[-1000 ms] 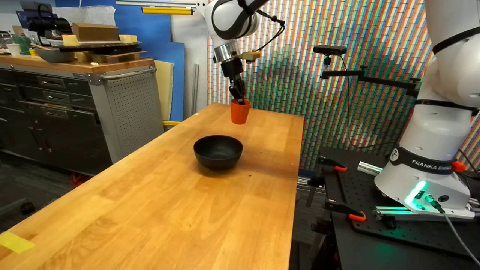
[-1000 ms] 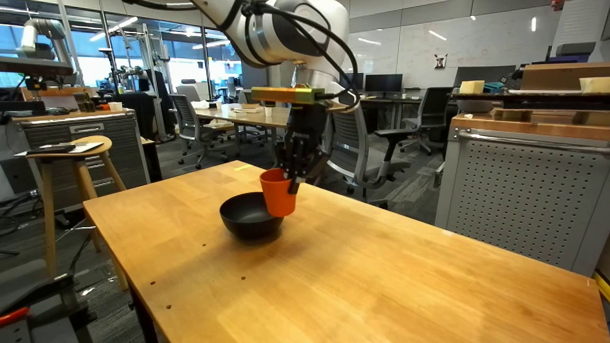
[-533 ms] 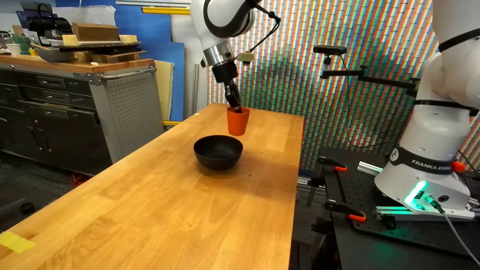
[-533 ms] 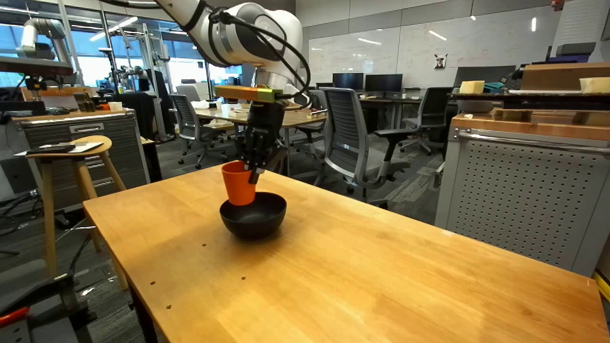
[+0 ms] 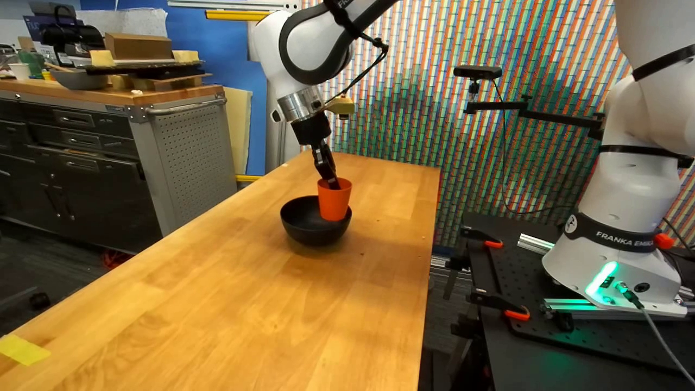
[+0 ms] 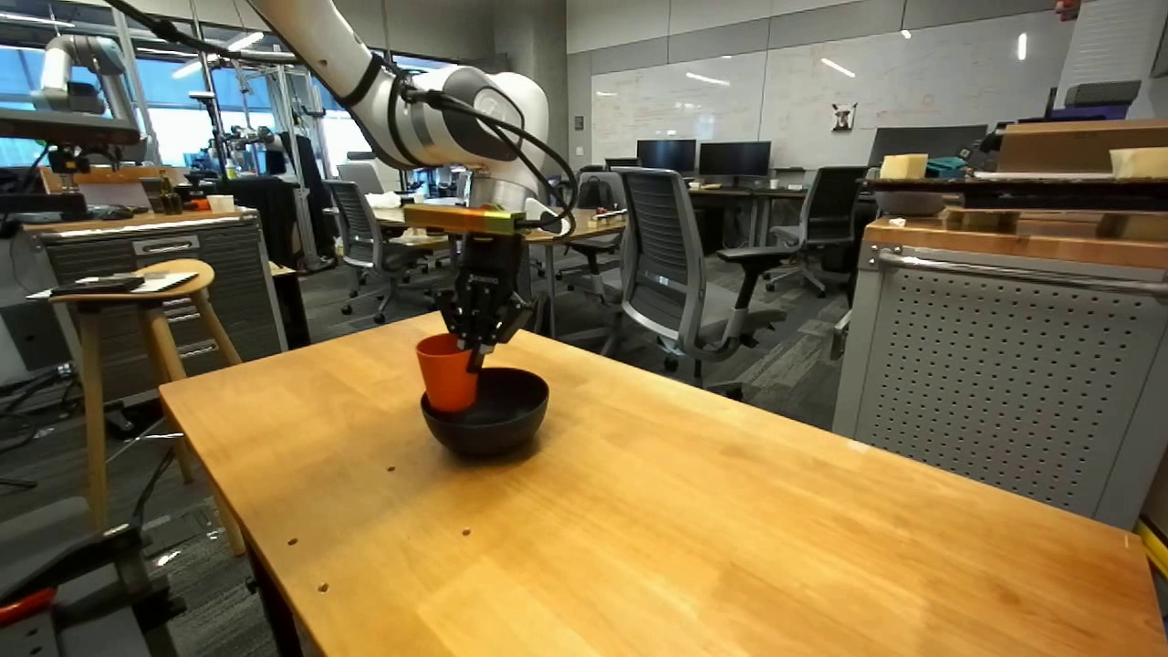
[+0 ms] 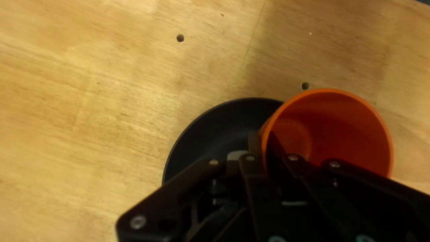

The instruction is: Put the cup into the bowl.

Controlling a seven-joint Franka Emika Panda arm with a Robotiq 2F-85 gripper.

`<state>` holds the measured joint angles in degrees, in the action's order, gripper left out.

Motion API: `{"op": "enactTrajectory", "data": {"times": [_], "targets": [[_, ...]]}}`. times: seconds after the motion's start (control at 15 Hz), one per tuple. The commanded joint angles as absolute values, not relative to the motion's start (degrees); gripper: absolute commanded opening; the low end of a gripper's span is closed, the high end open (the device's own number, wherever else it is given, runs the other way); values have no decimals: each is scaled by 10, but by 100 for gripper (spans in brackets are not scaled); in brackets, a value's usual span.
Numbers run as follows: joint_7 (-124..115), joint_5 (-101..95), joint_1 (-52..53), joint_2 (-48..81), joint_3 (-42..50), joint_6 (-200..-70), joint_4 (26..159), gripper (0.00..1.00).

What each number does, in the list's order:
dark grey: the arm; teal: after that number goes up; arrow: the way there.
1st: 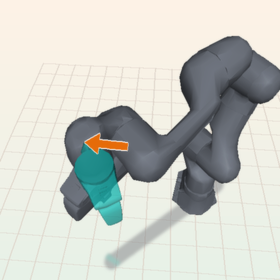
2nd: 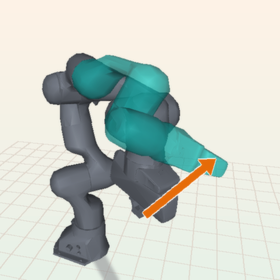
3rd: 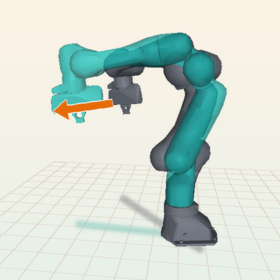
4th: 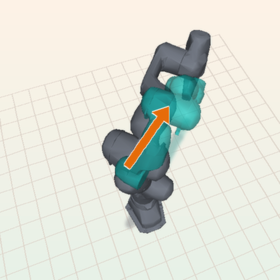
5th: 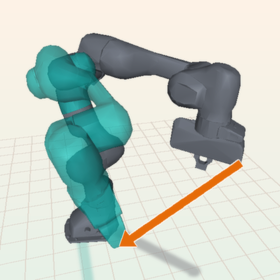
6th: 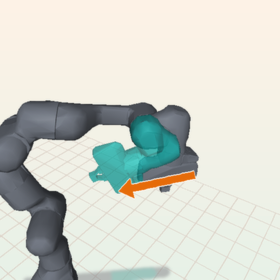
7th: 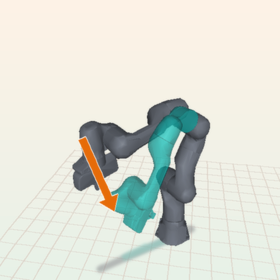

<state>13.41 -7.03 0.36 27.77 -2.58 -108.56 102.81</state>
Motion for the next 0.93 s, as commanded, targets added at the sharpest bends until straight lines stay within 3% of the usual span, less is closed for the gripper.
{"op": "enactTrajectory", "data": {"times": [0.0, 0.4, 0.47, 0.6, 0.87], "targets": [[124, -101, 9, 335, -13, -1092, 967, 2], [135, -106, 4, 387, -11, -1079, 907, 2], [141, -100, 1, 389, -14, -1068, 901, 32], [143, -96, 1, 387, -16, -1047, 896, 39], [143, -82, -4, 349, -19, -999, 915, 70]]}}
